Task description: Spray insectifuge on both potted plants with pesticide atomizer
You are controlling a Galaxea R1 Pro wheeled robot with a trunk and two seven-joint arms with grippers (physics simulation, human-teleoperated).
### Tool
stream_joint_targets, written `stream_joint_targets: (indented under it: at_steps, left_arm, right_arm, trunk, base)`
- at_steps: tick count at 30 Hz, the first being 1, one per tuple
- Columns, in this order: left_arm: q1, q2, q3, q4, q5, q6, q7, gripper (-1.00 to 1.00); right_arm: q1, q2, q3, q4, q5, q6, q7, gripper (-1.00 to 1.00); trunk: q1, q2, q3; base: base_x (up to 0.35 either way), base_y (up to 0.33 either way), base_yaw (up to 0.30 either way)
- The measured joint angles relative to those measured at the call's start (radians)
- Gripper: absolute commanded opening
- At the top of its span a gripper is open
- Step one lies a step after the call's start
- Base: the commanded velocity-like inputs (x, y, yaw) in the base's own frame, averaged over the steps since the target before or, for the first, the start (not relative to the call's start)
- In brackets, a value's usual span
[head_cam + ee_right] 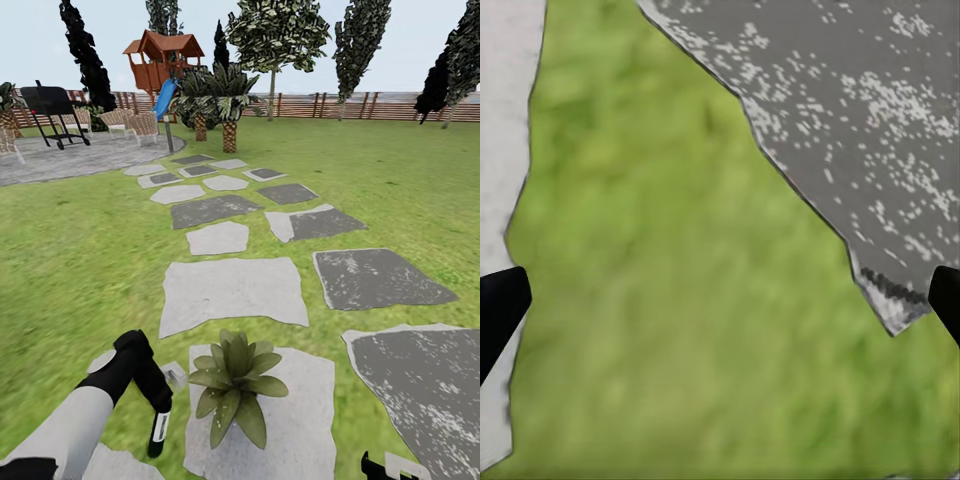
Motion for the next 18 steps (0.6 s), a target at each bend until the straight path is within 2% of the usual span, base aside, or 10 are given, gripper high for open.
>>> stream_joint_targets:
  at_steps: [2, 6, 8, 13, 15, 18]
  left_arm:
    - [-0.023, -0.011, 0.001, -0.018, -0.001, 0.003, -0.002, -1.0]
    - [-0.035, 0.001, 0.001, -0.023, -0.002, 0.002, -0.002, -1.0]
    - [-0.029, 0.016, 0.003, -0.023, -0.003, -0.001, 0.001, -1.0]
    - [-0.004, 0.077, 0.005, -0.011, -0.002, -0.01, 0.01, -1.0]
    - [0.026, 0.085, 0.007, -0.009, 0.005, -0.012, 0.03, -1.0]
    - [0.037, 0.082, 0.01, -0.008, 0.01, -0.011, 0.069, -1.0]
  right_arm:
    - [0.0, -0.001, 0.001, 0.0, 0.0, 0.0, 0.0, 1.0]
    - [0.0, -0.001, 0.001, -0.001, 0.0, 0.0, 0.0, 1.0]
    - [0.0, -0.001, 0.001, -0.001, 0.0, 0.0, 0.0, 1.0]
    - [0.0, -0.001, 0.0, -0.001, 0.0, 0.0, 0.0, 1.0]
    - [0.0, 0.0, 0.0, -0.002, 0.0, 0.0, 0.0, 1.0]
    - [0.0, 0.001, 0.0, -0.002, 0.0, 0.0, 0.0, 1.0]
  trunk:
    - [0.0, 0.0, 0.0]
    - [0.0, 0.0, 0.0]
    - [0.0, 0.0, 0.0]
    - [0.0, 0.0, 0.0]
    - [0.0, 0.0, 0.0]
    - [0.0, 0.0, 0.0]
  base:
    - [0.0, 0.0, 0.0]
    - [0.0, 0.0, 0.0]
    - [0.0, 0.0, 0.0]
    - [0.0, 0.0, 0.0]
    - [0.0, 0.0, 0.0]
    - [0.0, 0.0, -0.073]
